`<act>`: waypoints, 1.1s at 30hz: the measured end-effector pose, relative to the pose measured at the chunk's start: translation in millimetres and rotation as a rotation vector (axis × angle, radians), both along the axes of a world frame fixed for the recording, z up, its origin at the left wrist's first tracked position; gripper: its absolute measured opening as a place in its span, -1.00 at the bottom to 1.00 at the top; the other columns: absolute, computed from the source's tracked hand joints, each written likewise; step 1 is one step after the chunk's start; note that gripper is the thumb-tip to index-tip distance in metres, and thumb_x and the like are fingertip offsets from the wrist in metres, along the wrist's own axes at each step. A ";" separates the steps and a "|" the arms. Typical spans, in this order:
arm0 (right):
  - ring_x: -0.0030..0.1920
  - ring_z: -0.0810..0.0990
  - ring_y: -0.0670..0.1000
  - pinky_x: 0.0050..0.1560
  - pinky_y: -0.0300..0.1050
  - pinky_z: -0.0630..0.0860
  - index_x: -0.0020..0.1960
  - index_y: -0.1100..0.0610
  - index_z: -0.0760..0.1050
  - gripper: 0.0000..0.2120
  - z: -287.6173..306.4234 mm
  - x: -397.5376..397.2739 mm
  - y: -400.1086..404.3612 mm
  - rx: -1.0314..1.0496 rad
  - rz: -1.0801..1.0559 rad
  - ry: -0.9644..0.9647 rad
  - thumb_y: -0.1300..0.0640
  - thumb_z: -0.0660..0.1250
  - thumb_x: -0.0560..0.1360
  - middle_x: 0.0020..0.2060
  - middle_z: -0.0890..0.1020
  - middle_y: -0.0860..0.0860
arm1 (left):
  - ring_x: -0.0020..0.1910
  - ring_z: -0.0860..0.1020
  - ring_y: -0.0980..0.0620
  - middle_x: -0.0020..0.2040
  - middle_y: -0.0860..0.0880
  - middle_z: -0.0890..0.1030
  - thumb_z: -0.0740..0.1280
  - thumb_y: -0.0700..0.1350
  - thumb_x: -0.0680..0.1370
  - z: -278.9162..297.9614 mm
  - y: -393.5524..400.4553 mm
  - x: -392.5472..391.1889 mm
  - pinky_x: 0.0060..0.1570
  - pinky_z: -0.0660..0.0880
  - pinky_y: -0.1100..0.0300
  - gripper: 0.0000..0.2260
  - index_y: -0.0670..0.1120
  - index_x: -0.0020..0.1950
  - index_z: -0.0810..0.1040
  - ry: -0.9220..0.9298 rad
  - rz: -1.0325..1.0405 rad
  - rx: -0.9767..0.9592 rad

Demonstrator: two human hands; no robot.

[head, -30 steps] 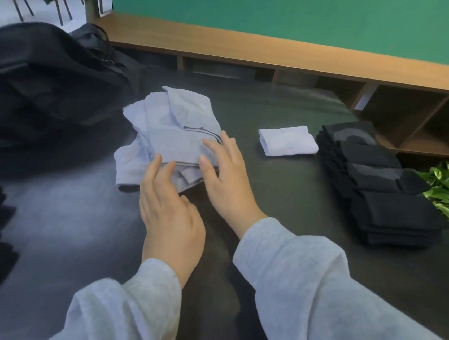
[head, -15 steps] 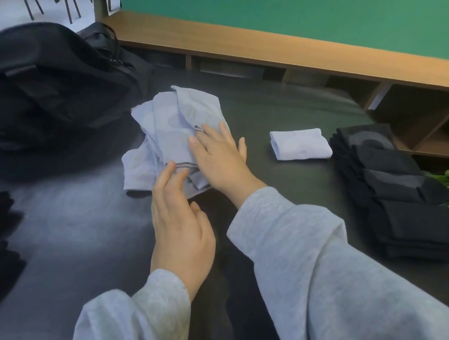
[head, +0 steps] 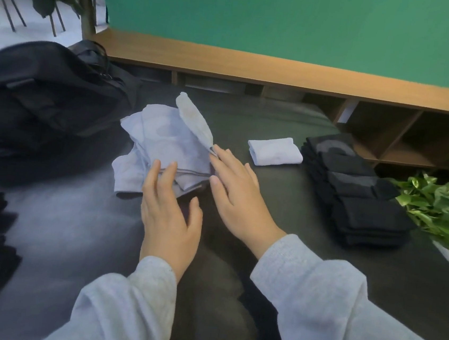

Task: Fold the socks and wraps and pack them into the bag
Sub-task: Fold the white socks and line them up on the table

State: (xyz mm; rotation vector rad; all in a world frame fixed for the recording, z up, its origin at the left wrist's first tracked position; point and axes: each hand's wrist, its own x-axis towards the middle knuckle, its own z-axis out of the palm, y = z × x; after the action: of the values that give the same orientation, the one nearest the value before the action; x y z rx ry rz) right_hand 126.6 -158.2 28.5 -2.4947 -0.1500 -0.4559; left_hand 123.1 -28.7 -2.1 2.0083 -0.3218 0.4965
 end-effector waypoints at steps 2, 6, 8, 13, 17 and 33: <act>0.49 -0.01 -0.18 0.45 -0.12 -0.16 0.49 0.03 0.19 -0.53 -0.8 -20.2 -1.7 -0.030 0.013 0.009 0.00 -0.05 0.60 0.48 0.15 -0.18 | 0.47 0.10 -0.02 0.48 0.12 -0.02 0.33 -0.19 0.50 3.6 0.7 -2.4 0.41 0.18 -0.08 -0.35 0.22 0.40 0.04 -0.018 -0.012 0.011; 0.49 -0.03 -0.19 0.45 -0.17 -0.19 0.49 -0.01 0.17 -0.52 -3.7 -58.7 -3.3 -0.127 0.036 0.061 -0.03 -0.08 0.59 0.47 0.14 -0.22 | 0.48 0.08 -0.10 0.46 0.23 -0.12 0.37 -0.14 0.50 10.1 1.4 -9.9 0.41 0.15 -0.10 -0.27 0.40 0.36 -0.02 -0.027 -0.047 0.088; 0.49 -0.04 -0.19 0.45 -0.18 -0.20 0.49 -0.02 0.17 -0.52 -6.0 -76.9 -3.7 -0.187 0.046 0.082 -0.05 -0.09 0.60 0.47 0.14 -0.23 | 0.48 0.06 -0.13 0.45 0.21 -0.12 0.40 -0.17 0.48 8.8 3.2 -13.1 0.40 0.15 -0.18 -0.26 0.40 0.35 0.04 -0.077 -0.088 0.171; 0.49 -0.04 -0.19 0.43 -0.23 -0.23 0.50 -0.08 0.13 -0.49 -14.1 -111.7 -0.8 -0.237 0.093 0.090 -0.09 -0.14 0.57 0.46 0.10 -0.29 | 0.49 -0.03 -0.06 0.47 0.00 0.12 0.45 -0.30 0.40 -2.3 11.6 -21.9 0.34 0.05 -0.11 -0.49 0.17 0.21 0.45 -0.197 -0.198 0.314; 0.47 0.06 -0.18 0.44 -0.25 -0.13 0.46 -0.05 0.25 -0.54 -24.5 -129.6 3.1 -0.226 0.094 0.019 -0.06 -0.05 0.58 0.43 0.19 -0.28 | 0.48 0.02 0.02 0.41 -0.03 0.35 0.42 -0.30 0.42 -4.3 21.5 -34.3 0.34 0.02 -0.03 -0.75 0.04 -0.07 0.61 -0.145 -0.239 0.321; 0.27 0.29 -0.29 0.15 -0.63 0.08 0.21 0.01 0.51 -0.70 -26.2 -136.8 -0.2 0.111 -0.173 0.078 0.21 0.34 0.50 0.15 0.40 -0.32 | 0.21 0.42 0.22 0.22 0.13 0.51 0.30 -0.19 0.53 0.9 48.6 -74.1 0.29 0.36 0.18 -0.83 -0.01 0.10 0.55 0.233 -0.275 0.020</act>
State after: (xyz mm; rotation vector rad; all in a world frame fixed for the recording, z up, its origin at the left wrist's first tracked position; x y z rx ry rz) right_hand -10.3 -158.4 2.3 -2.4219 0.1197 -0.4245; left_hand 49.1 20.0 -1.2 1.9778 -0.4511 0.0861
